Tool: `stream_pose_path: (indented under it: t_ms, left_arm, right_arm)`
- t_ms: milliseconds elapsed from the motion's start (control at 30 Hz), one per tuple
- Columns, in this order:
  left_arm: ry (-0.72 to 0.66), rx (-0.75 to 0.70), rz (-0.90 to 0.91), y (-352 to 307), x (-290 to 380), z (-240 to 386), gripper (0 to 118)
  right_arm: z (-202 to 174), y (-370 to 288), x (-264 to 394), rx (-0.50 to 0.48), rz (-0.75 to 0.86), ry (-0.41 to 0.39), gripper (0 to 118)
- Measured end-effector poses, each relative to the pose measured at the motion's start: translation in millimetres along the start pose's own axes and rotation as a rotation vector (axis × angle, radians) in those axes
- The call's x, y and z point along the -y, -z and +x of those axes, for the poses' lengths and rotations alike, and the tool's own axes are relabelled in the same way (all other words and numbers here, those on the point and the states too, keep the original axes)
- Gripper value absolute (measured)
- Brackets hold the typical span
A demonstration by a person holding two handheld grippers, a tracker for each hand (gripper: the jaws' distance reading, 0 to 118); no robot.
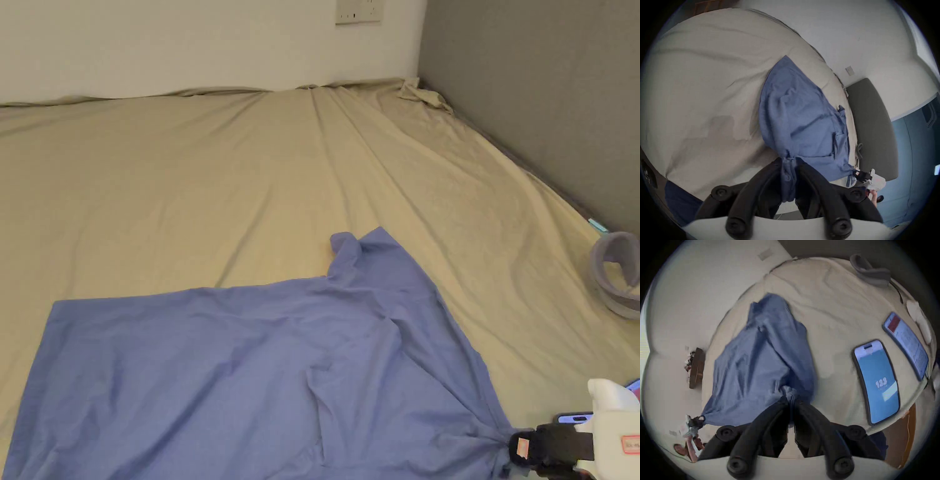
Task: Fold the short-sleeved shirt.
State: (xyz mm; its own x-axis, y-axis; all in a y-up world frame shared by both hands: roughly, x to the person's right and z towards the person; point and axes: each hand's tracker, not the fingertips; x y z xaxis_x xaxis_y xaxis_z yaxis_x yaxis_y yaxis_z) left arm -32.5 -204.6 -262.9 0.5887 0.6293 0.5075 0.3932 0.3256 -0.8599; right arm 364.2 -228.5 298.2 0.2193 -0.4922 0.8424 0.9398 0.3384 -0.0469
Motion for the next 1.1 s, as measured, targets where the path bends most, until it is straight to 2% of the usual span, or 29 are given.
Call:
stream_pose_path:
  t_ms: [67,167,200,300,333,400,433,667,800,933,967,1000,1033,1067,1100]
  left_arm:
    - [-0.007,0.01,0.016,-2,-9,5,12]
    - [-0.042,0.061,0.053,2,-35,8,12]
    - [-0.066,0.079,0.078,4,-47,10,12]
    - [-0.104,0.067,0.144,18,-78,22,12]
    - [-0.113,0.024,0.168,27,-90,25,12]
    - [-0.112,0.033,0.175,48,-107,28,12]
    - [-0.132,0.032,0.184,61,-115,29,12]
    - [-0.226,-0.203,0.138,153,-142,23,12]
    - [-0.144,-0.319,0.075,188,-137,18,12]
    - [-0.136,-0.292,0.112,190,-134,17,12]
    - [-0.13,-0.29,0.111,190,-135,18,18]
    - [-0.127,-0.249,0.109,184,-138,18,42]
    - [-0.139,-0.185,0.119,171,-141,22,83]
    - [-0.138,-0.158,0.137,158,-142,29,118]
    - [-0.075,-0.113,0.204,136,-139,39,118]
  right_arm:
    - [-33,-12,3,0.04,0.075,-0.078,6]
    - [-64,-21,-11,0.125,0.205,-0.167,6]
    - [-55,-13,-29,0.148,0.217,-0.188,6]
    - [-69,7,-59,0.177,0.223,-0.212,6]
    - [-75,24,-74,0.226,0.241,-0.262,6]
    - [-88,54,-91,0.354,0.234,-0.343,6]
    - [-97,68,-97,0.362,0.234,-0.375,6]
    - [-117,151,-123,0.449,0.143,-0.416,6]
    - [-103,182,-124,0.475,0.065,-0.438,6]
    - [-103,176,-114,0.465,0.07,-0.432,6]
    - [-107,175,-117,0.471,0.06,-0.435,17]
    - [-111,166,-122,0.477,0.052,-0.431,43]
    - [-114,155,-125,0.474,0.054,-0.412,84]
    - [-117,141,-126,0.432,0.066,-0.377,117]
    - [-124,118,-124,0.33,0.098,-0.345,118]
